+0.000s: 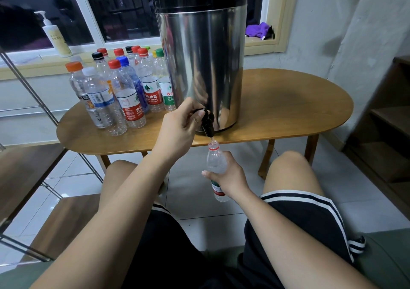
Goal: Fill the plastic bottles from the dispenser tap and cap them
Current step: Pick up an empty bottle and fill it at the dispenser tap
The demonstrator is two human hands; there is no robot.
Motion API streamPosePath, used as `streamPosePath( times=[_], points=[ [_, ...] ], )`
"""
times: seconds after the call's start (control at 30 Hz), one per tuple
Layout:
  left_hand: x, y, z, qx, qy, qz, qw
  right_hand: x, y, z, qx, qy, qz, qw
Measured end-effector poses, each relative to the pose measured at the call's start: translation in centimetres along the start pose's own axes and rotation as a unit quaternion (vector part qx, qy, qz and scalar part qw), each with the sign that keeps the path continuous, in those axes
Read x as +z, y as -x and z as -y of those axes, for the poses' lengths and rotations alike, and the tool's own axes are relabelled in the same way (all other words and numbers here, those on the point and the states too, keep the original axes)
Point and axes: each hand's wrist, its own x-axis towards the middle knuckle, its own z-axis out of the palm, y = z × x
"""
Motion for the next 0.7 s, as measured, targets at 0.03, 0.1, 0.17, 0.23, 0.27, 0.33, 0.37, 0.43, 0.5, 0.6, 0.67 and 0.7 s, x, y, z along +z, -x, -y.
streamPosePath(
  times=[0.03, 0.1, 0.17, 0.23, 0.27, 0.33, 0.37, 0.43, 0.5, 0.6, 0.67, 0.7],
  points=[
    [0.0, 0.0, 0.0, 0.001, 0.000, 0.001, 1.000, 0.0, 0.0, 0.0, 0.000, 0.000, 0.000, 1.000],
    [0.0, 0.0, 0.0, 0.004, -0.001, 0.000, 1.000, 0.0, 0.0, -0.1, -0.001, -0.001, 0.001, 1.000],
    [0.0, 0.0, 0.0, 0.005, -0.002, -0.002, 1.000, 0.0, 0.1, -0.1, 0.000, -0.001, 0.002, 1.000],
    [0.0, -0.2, 0.0, 0.004, 0.002, 0.000, 1.000, 0.0, 0.0, -0.1, 0.001, 0.001, 0.002, 1.000],
    [-0.1, -0.3, 0.0, 0.002, 0.005, 0.002, 1.000, 0.0, 0.0, -0.1, 0.001, 0.001, 0.001, 1.000],
    [-0.1, -0.8, 0.0, -0.004, 0.005, 0.006, 1.000, 0.0, 0.0, -0.1, 0.000, -0.001, 0.000, 1.000],
    [-0.2, -1.0, 0.0, -0.006, -0.001, 0.007, 1.000, 0.1, 0.0, -0.1, 0.001, -0.001, 0.000, 1.000],
    [-0.2, -1.6, -0.1, -0.012, -0.009, 0.011, 1.000, 0.2, -0.1, -0.1, 0.000, -0.006, 0.000, 1.000],
    [-0.2, -1.9, -0.1, -0.020, -0.004, 0.014, 1.000, 0.2, 0.0, 0.0, -0.003, -0.009, -0.002, 1.000],
    [-0.4, -2.3, 0.0, -0.027, 0.003, 0.019, 0.999, 0.3, 0.0, 0.0, -0.005, -0.020, -0.005, 1.000],
    [-0.4, -2.5, -0.1, -0.038, 0.016, 0.022, 0.999, 0.4, -0.1, -0.1, -0.005, -0.026, -0.006, 1.000],
    [-0.5, -2.6, -0.1, -0.042, 0.023, 0.023, 0.999, 0.4, -0.1, -0.1, -0.005, -0.023, -0.006, 1.000]
  ],
)
